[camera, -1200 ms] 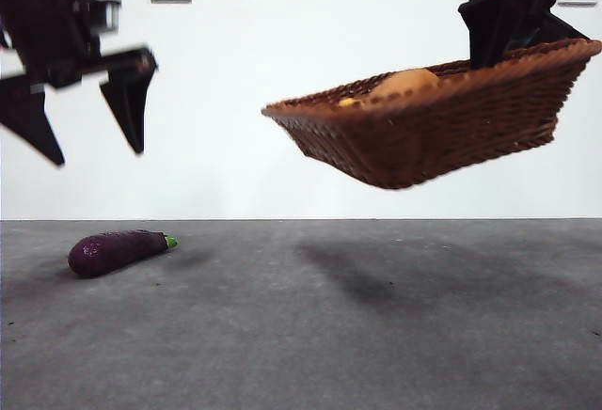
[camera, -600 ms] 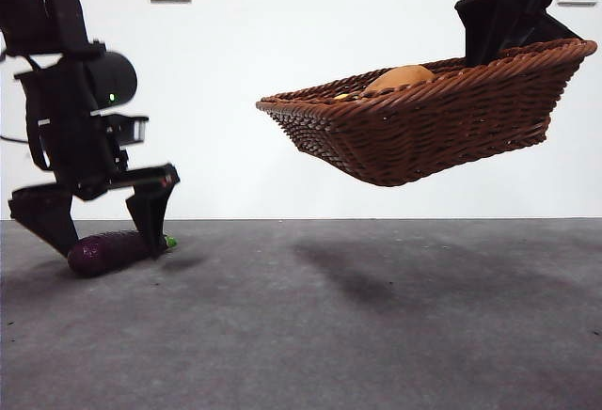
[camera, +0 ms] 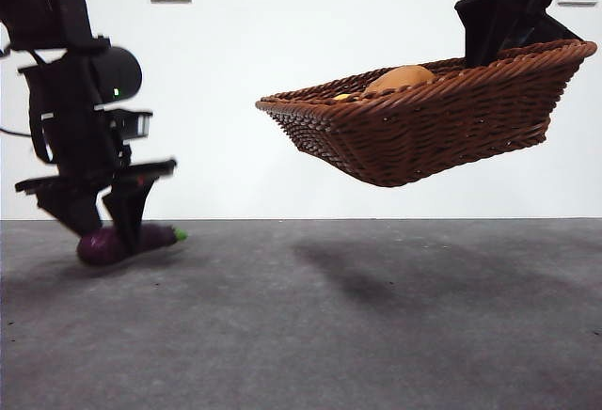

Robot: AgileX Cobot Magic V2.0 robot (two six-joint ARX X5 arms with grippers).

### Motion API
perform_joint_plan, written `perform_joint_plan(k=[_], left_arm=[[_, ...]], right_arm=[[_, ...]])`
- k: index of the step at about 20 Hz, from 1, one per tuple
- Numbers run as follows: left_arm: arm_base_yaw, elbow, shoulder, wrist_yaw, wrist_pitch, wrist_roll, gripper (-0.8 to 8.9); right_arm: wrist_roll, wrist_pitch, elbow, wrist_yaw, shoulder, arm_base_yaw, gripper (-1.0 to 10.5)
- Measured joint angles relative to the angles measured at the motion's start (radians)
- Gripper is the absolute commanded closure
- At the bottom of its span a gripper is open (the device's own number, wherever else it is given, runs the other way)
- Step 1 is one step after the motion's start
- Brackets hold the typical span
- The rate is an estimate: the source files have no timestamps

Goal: Help me put the vegetables on the table into the basket

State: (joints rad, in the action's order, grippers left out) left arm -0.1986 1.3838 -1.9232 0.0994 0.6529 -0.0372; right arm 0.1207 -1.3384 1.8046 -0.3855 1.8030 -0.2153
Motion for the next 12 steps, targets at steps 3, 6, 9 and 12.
perform_joint_plan(k=[3,6,9,12], left_arm=[[-0.006,0.0,0.109,0.164,0.013,-0.009,8.22],[-0.047,0.0,0.261,0.311,0.02,-0.044,8.22],[-0.123,0.0,0.407,0.298,0.035,-0.08,8.22],[-0.219,0.0,0.504,0.283,0.034,-0.114,8.22]], right_arm=[[0.0,0.0,0.0,0.0,0.0,0.0,9.5],[0.0,0.0,0.0,0.0,0.0,0.0,9.6],[-0.003,0.0,0.0,0.0,0.0,0.0,9.5],[-0.009,0.0,0.0,0.0,0.0,0.0,9.6]])
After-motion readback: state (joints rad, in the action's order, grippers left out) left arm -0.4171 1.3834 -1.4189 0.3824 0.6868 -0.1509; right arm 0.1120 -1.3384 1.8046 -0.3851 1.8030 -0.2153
